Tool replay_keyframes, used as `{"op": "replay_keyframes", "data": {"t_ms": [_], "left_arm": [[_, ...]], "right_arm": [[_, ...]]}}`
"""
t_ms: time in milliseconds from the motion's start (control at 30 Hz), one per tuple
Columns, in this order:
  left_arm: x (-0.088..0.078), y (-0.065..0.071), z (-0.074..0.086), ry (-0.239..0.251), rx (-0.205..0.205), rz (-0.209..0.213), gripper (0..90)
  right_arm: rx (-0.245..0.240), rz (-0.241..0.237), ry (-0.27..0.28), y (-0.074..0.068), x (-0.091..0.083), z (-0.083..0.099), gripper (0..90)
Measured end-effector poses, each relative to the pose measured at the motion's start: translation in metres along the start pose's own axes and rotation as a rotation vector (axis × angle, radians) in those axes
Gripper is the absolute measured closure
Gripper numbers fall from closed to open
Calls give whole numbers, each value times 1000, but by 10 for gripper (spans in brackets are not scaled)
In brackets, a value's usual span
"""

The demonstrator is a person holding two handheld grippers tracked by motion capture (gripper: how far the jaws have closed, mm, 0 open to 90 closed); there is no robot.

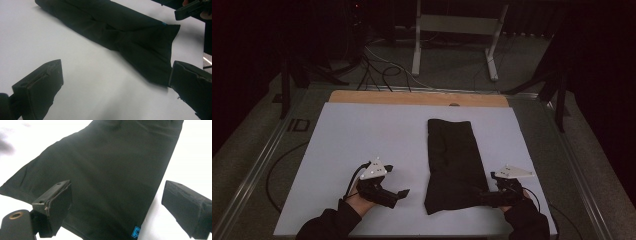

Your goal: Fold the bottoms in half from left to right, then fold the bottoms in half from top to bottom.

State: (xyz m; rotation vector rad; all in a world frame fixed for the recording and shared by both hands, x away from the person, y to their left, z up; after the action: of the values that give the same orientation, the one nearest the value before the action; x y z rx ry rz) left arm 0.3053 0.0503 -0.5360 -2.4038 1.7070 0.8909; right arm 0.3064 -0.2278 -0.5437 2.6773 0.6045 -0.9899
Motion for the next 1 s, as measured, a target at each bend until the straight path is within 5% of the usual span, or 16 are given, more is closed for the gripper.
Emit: {"op": "replay_keyframes", "data": {"t_ms": [400, 867, 1000], "left_arm": [[1, 9, -9, -16, 15, 38, 0], [-5, 20, -36, -4, 47, 101, 0], [-7, 18, -46, 1, 64, 87, 0]], "right_arm": [[-50, -21, 40, -11, -5, -9, 96], [-76, -20, 117, -11, -20, -42, 96], [-87, -11, 137, -10, -22, -54, 96]]}}
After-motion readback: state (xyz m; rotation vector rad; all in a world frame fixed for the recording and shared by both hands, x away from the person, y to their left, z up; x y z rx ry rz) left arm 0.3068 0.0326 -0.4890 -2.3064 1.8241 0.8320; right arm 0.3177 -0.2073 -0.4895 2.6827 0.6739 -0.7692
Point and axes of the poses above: each handheld gripper's, and its own axes: x roughly forward along the jaws, z roughly out of its underside, y roughly to its right, the point moved 10 cm from there along x, roughly forward along the jaws, and after that the axes turned 12 degrees about z, right-handed, at the moved point
